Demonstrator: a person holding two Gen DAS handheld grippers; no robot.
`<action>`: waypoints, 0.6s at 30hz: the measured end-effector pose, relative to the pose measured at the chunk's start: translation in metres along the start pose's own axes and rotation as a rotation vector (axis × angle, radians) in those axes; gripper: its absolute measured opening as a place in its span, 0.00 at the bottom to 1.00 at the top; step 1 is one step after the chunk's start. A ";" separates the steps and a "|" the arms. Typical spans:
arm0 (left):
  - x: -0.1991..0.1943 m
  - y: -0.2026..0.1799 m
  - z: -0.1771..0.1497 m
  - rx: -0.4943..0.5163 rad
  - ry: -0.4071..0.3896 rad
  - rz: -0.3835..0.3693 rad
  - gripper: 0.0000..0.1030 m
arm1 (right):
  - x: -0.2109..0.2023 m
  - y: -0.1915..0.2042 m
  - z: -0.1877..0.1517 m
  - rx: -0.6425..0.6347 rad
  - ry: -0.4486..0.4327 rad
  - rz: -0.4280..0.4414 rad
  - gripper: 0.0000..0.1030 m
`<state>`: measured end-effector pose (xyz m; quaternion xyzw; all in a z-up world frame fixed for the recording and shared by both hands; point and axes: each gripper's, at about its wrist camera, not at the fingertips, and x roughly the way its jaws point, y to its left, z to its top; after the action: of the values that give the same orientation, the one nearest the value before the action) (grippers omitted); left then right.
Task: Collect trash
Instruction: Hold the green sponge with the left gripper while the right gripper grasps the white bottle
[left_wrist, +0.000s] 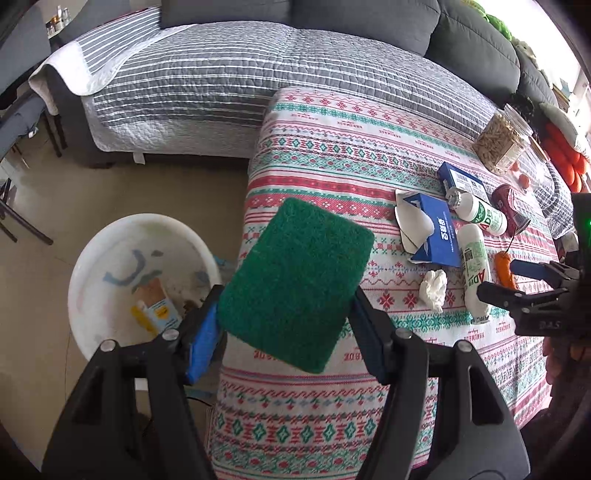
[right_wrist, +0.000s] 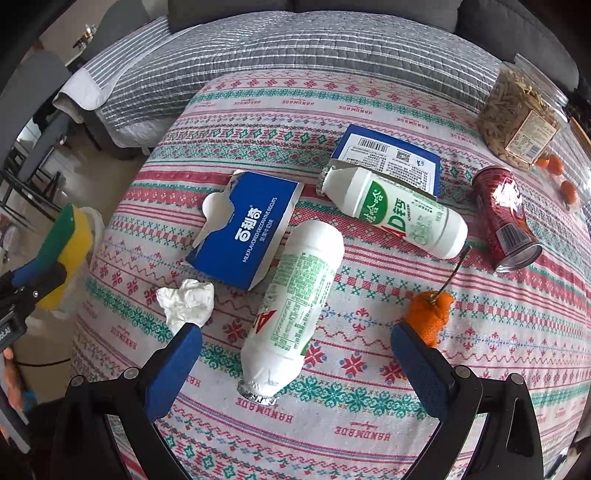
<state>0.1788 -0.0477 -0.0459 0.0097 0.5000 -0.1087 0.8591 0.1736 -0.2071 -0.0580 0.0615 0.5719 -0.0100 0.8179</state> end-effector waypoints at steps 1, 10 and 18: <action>-0.002 0.002 -0.002 -0.005 -0.001 -0.002 0.65 | 0.002 0.000 0.000 0.011 0.006 0.012 1.00; -0.007 0.006 -0.008 -0.012 -0.005 -0.002 0.65 | 0.018 0.001 -0.003 0.014 0.079 0.010 0.50; -0.010 0.007 -0.009 -0.019 -0.015 -0.006 0.65 | 0.015 0.004 -0.004 -0.025 0.065 -0.029 0.38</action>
<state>0.1678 -0.0385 -0.0425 -0.0007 0.4944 -0.1065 0.8627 0.1749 -0.2022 -0.0731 0.0433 0.5991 -0.0127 0.7994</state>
